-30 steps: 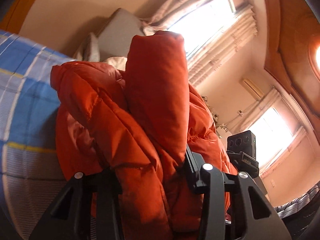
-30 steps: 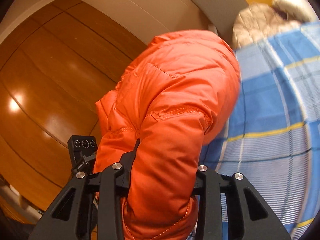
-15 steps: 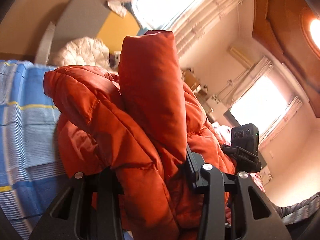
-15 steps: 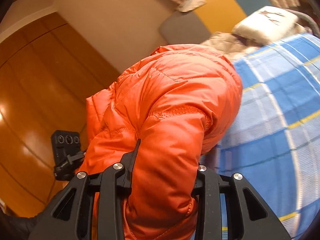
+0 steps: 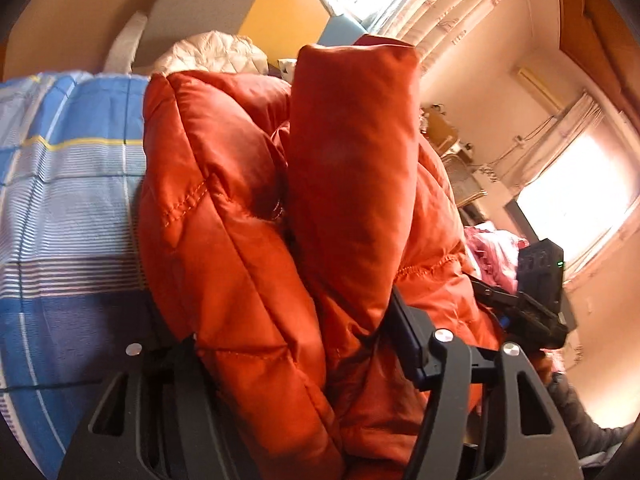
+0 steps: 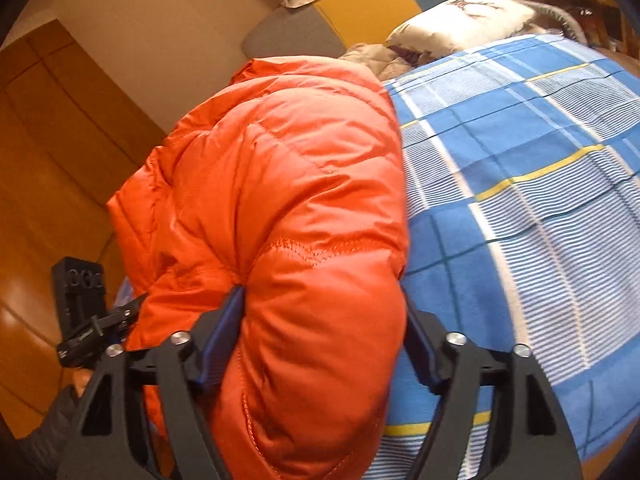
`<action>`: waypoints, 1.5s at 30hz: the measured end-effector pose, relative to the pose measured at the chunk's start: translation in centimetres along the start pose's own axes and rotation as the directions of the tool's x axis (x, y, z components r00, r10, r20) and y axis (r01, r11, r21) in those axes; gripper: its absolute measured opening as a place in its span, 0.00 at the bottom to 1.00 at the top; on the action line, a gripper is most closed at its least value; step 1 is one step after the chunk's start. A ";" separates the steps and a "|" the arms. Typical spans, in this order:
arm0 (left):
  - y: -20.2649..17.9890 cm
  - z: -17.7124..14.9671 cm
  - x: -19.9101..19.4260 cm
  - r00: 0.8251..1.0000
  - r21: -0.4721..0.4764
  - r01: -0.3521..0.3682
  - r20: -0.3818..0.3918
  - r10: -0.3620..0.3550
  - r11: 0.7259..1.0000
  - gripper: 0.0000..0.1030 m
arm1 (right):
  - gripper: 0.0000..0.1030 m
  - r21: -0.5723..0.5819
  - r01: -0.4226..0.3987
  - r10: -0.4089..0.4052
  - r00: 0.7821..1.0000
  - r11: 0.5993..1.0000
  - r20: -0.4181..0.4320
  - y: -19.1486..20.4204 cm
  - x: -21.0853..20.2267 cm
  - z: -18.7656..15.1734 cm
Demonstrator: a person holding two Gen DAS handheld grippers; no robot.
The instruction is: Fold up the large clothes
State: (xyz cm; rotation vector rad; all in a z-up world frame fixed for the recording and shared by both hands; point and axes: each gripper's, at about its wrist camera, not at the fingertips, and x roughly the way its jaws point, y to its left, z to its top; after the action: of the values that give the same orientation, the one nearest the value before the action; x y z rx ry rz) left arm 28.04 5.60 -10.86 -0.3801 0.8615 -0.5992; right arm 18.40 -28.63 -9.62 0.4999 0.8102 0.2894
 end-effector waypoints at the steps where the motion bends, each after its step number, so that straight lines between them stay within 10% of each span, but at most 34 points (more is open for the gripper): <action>1: -0.5 0.0 -0.1 0.999 0.010 -0.032 0.009 0.032 0.999 0.63 | 0.77 -0.006 0.029 -0.029 1.000 1.000 0.004 0.3 -0.4 0.0; 12: -4.7 -0.9 -2.0 0.951 0.051 -0.295 0.117 0.287 0.954 0.78 | 0.80 -0.139 0.298 -0.283 0.952 0.944 0.116 5.1 -4.0 -1.7; 45: -4.7 -5.4 -4.8 0.889 0.022 -0.440 0.154 0.432 0.898 0.87 | 0.80 -0.271 0.486 -0.463 0.874 0.831 0.150 11.7 -3.2 -7.4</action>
State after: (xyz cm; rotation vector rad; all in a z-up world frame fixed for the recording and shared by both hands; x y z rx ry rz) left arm 19.74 4.61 -8.72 -0.1653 0.7553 -0.1729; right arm 10.06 -17.82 -5.75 0.0100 0.7703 -0.0735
